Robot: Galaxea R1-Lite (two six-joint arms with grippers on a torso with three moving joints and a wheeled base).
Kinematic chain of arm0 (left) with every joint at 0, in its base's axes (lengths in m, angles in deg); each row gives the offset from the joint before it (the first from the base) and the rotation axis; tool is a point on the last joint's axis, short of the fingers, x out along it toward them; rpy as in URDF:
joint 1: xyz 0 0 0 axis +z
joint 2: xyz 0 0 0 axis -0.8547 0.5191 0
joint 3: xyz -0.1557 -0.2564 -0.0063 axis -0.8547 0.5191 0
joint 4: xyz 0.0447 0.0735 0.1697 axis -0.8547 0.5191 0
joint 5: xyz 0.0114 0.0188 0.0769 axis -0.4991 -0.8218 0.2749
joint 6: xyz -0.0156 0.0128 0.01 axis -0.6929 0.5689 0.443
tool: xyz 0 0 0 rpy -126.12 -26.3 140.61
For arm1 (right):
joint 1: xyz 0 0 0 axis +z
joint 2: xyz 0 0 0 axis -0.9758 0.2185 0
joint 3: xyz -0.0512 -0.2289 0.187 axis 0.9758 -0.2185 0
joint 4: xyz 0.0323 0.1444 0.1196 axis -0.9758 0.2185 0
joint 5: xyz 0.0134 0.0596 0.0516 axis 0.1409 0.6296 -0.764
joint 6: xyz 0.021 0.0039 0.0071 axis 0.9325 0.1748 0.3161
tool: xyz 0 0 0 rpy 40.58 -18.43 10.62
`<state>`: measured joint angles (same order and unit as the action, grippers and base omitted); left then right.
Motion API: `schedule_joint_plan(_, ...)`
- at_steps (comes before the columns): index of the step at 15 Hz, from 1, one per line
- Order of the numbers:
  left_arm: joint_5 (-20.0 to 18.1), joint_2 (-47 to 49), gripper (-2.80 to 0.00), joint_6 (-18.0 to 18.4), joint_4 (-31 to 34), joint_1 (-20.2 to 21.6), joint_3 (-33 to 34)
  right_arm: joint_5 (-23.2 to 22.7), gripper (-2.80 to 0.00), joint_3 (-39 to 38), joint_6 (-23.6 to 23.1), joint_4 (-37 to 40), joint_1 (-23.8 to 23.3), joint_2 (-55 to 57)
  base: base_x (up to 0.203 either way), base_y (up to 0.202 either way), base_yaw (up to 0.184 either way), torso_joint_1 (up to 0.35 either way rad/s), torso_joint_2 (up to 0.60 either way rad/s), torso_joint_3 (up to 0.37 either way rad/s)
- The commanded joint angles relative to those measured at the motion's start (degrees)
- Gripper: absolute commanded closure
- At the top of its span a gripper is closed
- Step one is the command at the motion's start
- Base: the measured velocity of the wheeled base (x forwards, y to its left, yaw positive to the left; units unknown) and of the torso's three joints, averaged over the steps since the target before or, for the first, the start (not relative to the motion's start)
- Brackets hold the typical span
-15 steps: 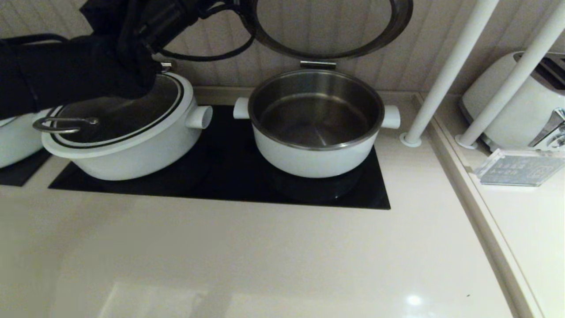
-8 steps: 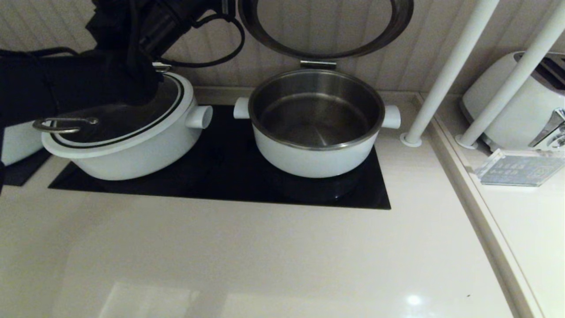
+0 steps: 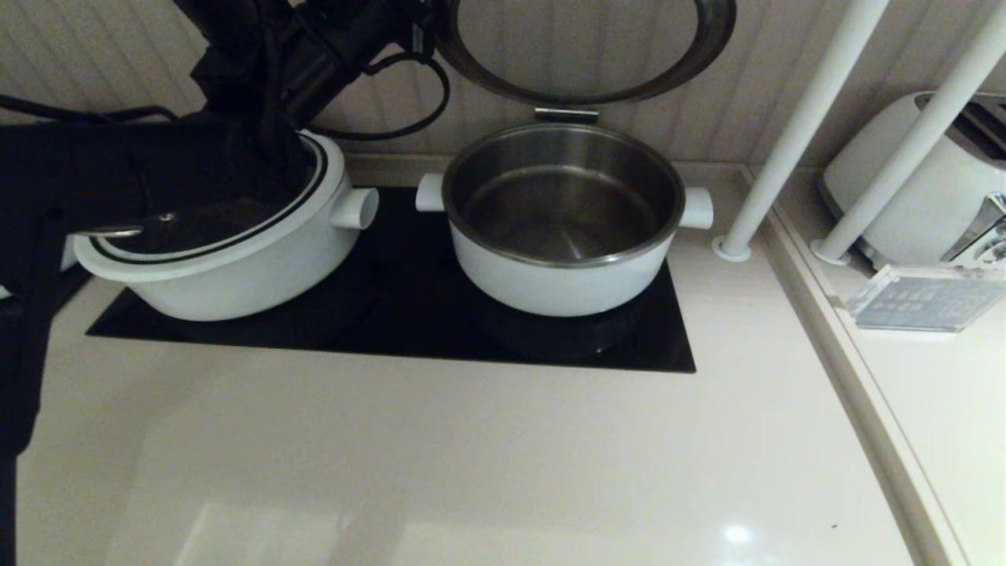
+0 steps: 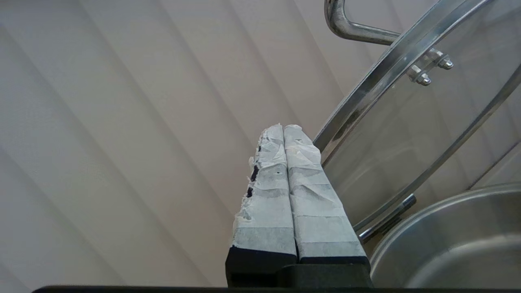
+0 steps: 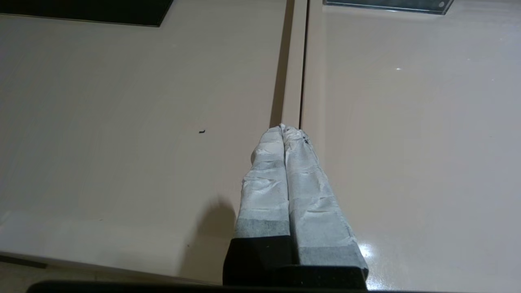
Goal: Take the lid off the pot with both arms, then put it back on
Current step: Close the pot lid
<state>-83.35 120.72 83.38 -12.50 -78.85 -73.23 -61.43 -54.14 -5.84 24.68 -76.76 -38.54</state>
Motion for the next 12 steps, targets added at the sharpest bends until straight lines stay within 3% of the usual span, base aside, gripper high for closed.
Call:
schedule_joint_plan(1, -0.13, -0.26, 0.00, 0.13, 0.29, -0.35, 0.17, -0.02, 0.00, 0.00, -0.05, 0.01, -0.01, -0.02, 0.000, 0.000, 0.000, 0.000, 0.00, 0.000)
schedule_joint_plan(12, 0.04, -6.19, 0.00, 2.72, 6.44, -5.34, 1.60, -0.02, 0.00, 0.00, -0.05, 0.01, 0.03, -0.02, 0.000, 0.000, 0.000, 0.000, 0.00, 0.000)
